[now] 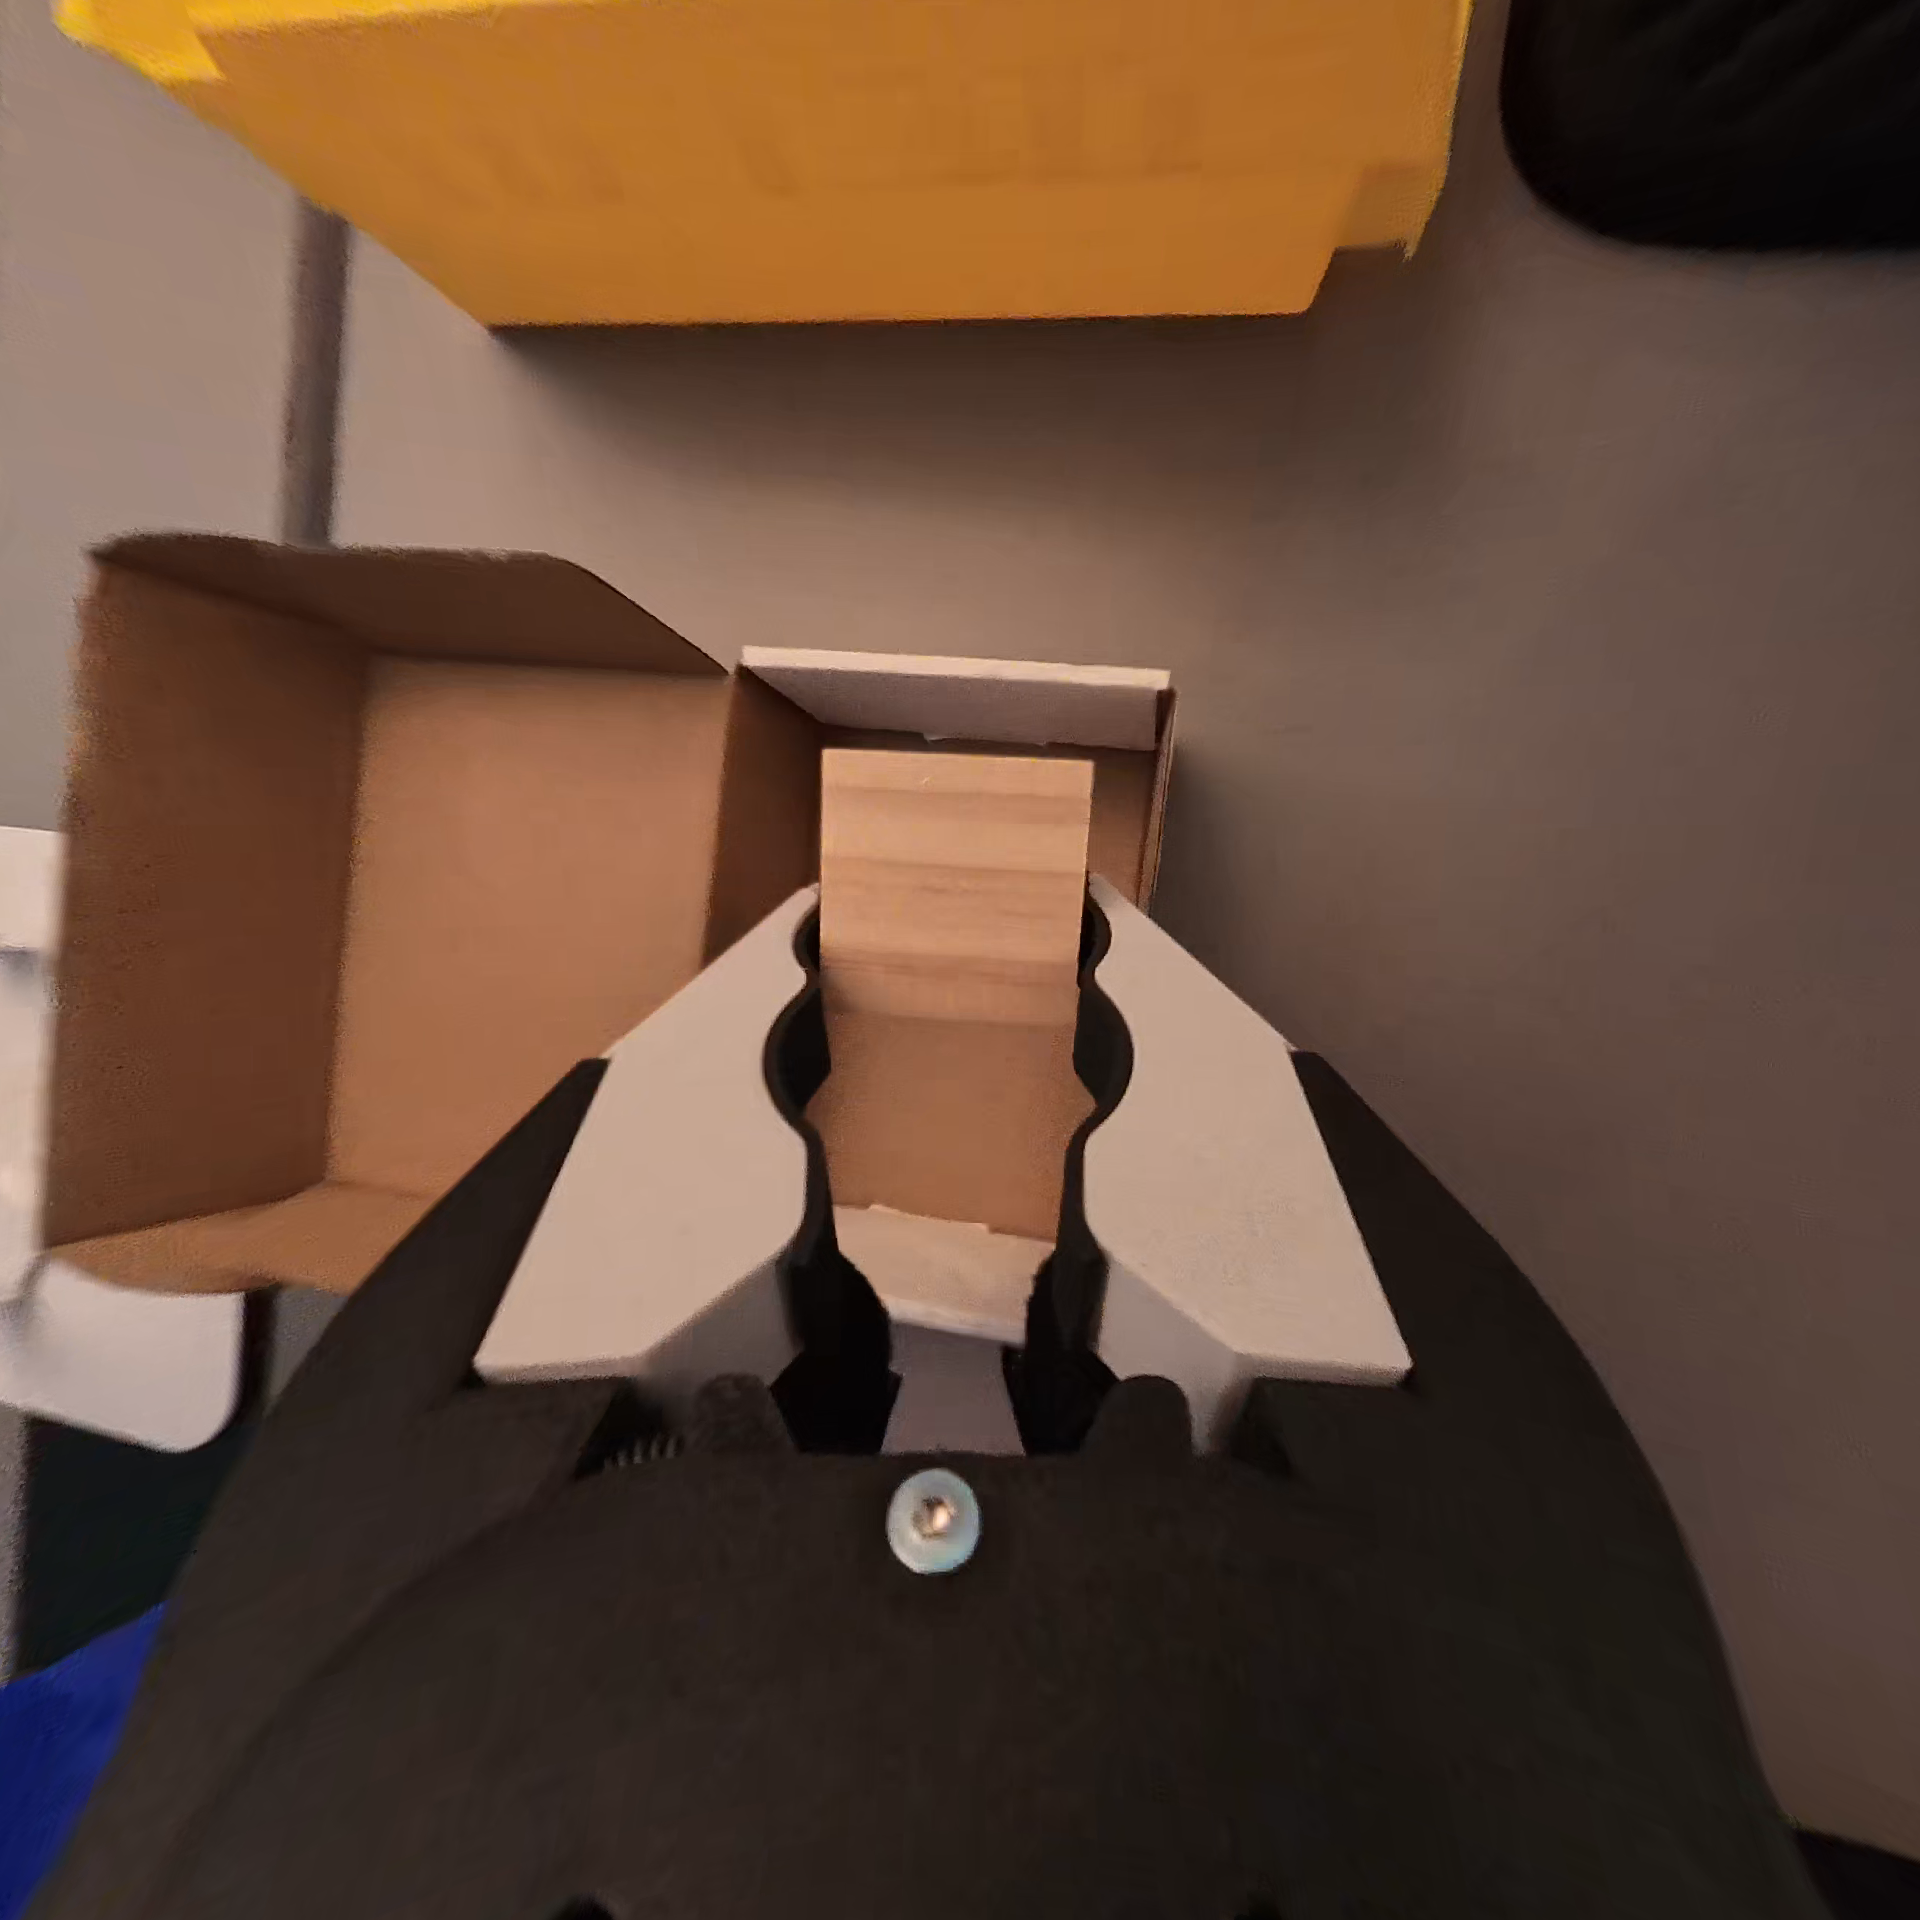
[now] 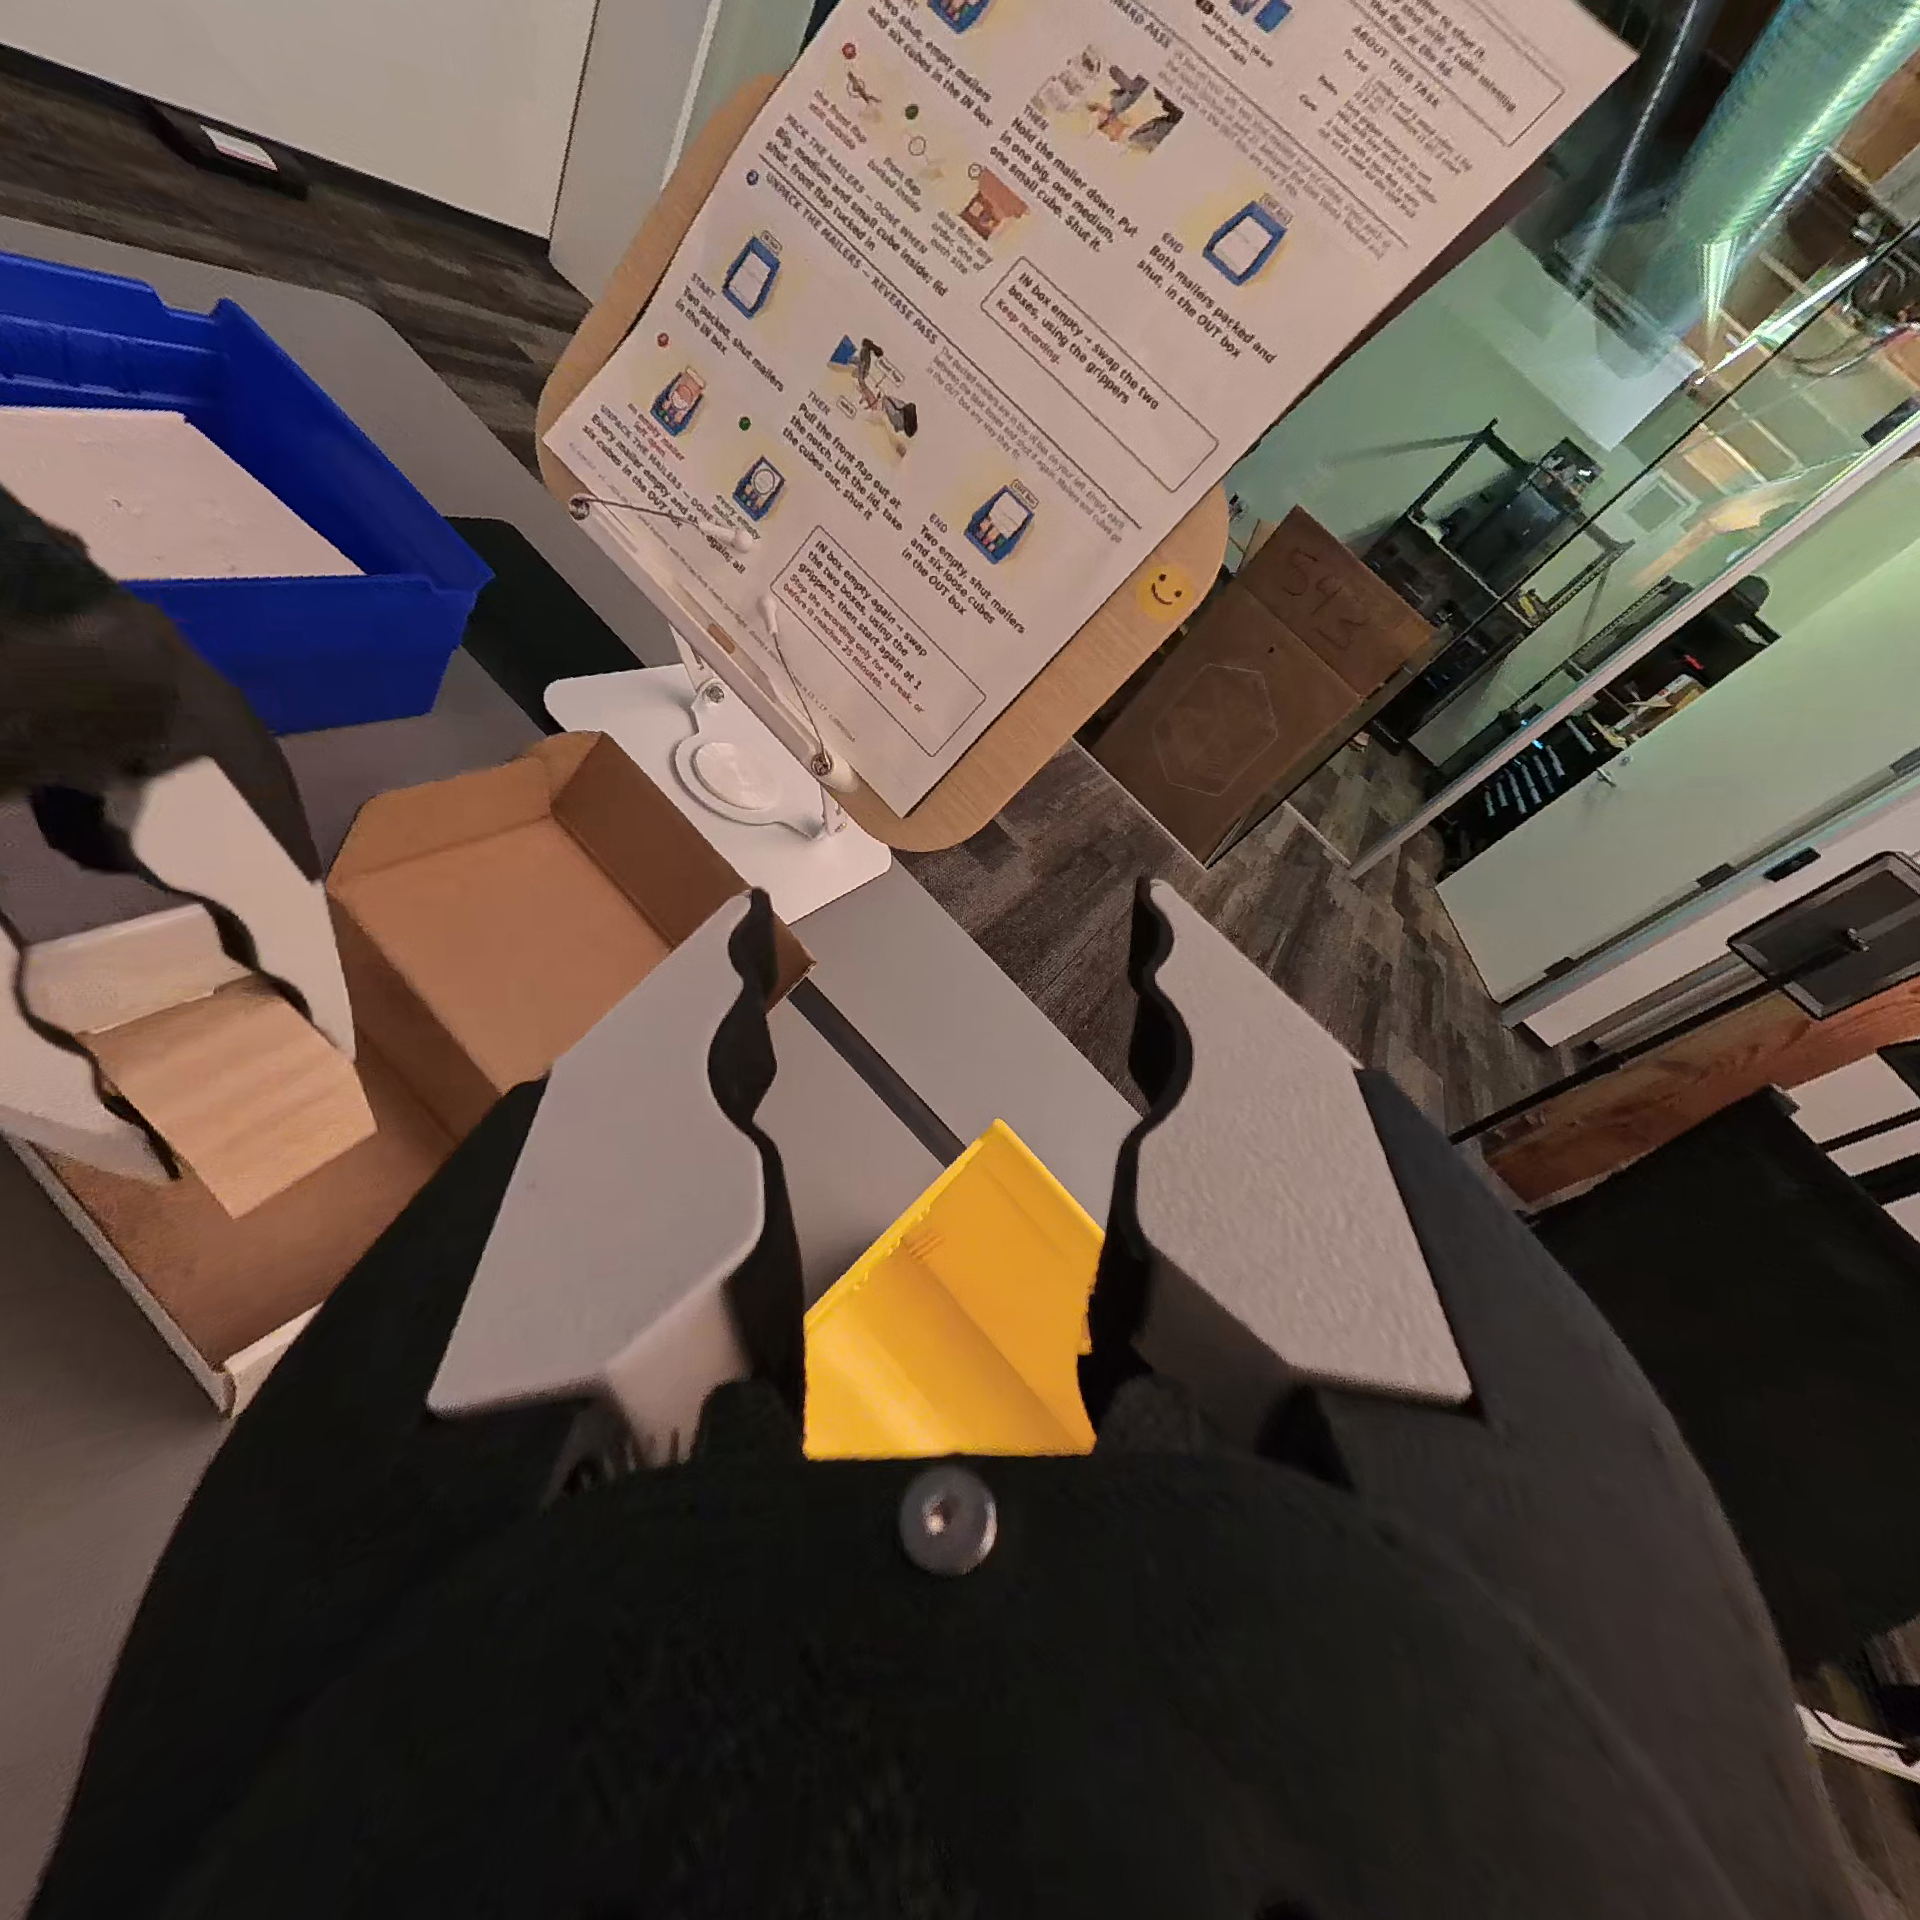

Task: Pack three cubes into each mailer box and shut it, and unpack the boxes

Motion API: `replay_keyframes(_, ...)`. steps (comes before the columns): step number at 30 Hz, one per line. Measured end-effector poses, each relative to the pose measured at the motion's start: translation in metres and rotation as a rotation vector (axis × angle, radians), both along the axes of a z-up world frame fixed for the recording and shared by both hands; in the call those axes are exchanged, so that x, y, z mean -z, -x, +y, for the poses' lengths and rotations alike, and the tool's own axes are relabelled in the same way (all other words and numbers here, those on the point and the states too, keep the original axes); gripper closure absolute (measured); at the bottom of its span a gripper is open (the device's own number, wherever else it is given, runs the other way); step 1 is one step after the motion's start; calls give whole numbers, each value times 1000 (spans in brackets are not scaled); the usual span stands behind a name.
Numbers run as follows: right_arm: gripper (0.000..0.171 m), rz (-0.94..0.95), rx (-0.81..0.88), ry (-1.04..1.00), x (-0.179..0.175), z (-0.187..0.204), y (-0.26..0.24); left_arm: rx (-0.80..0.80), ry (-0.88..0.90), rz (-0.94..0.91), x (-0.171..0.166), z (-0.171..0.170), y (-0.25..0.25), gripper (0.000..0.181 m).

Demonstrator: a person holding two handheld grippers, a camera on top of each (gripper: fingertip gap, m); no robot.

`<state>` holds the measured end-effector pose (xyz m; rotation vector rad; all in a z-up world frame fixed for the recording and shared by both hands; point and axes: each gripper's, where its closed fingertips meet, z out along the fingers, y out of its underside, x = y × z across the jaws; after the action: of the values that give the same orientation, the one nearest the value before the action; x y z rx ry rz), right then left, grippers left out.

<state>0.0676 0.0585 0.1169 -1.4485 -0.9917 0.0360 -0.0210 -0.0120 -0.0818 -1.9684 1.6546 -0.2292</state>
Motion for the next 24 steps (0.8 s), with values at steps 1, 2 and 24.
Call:
replay_keyframes(1,103,-2,-5,0,1,0,1,-7,28,-5,9,1,-1,138)
replay_keyframes(2,103,-3,-6,0,1,0,1,-13,65,-10,18,0,-2,138)
replay_keyframes(24,105,-48,-13,37,16,9,7,35,135,142,75,10,-14,129)
